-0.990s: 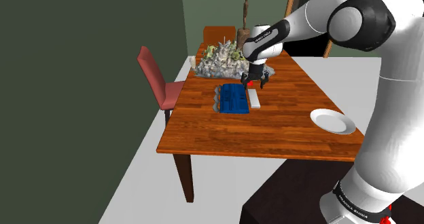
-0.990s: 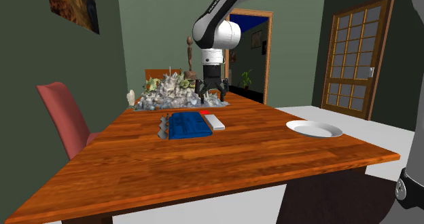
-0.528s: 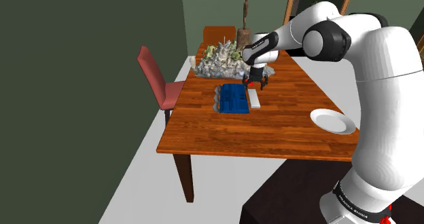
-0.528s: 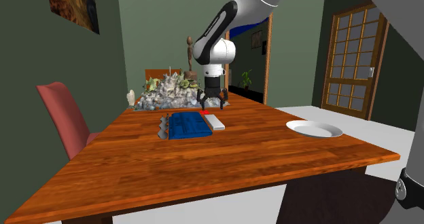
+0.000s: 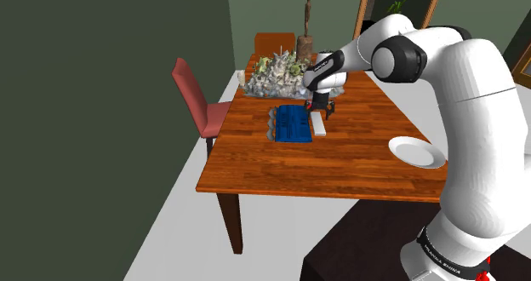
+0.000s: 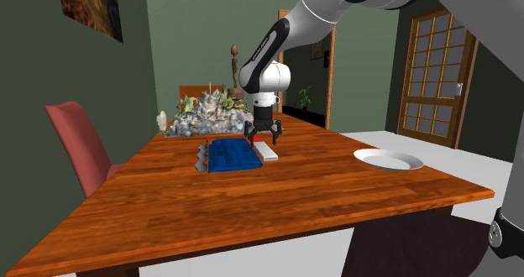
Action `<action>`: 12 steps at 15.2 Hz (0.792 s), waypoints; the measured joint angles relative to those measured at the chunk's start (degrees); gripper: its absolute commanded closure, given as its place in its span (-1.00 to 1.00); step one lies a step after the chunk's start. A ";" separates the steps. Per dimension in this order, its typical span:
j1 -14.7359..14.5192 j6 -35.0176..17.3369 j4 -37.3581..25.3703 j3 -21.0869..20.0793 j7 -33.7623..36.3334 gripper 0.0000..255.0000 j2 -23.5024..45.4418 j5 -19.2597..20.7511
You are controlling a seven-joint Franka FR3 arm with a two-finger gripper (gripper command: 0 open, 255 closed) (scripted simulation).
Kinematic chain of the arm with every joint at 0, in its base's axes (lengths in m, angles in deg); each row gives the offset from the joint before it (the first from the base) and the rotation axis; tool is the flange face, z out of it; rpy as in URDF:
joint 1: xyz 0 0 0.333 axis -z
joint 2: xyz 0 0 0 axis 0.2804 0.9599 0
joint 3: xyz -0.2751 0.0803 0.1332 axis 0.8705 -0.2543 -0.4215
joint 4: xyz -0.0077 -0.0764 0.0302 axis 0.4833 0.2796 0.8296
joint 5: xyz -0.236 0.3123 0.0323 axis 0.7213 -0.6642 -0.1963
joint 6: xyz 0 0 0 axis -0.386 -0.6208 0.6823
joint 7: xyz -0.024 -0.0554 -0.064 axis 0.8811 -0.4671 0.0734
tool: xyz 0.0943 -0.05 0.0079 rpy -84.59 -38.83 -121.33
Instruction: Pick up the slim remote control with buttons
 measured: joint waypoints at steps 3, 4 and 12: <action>0.02 -0.37 0.05 -0.04 -0.02 1.00 0.30 -0.06; 0.02 -0.40 0.04 -0.05 -0.02 1.00 0.31 -0.06; 0.02 -0.42 -0.03 -0.06 -0.03 1.00 0.35 -0.06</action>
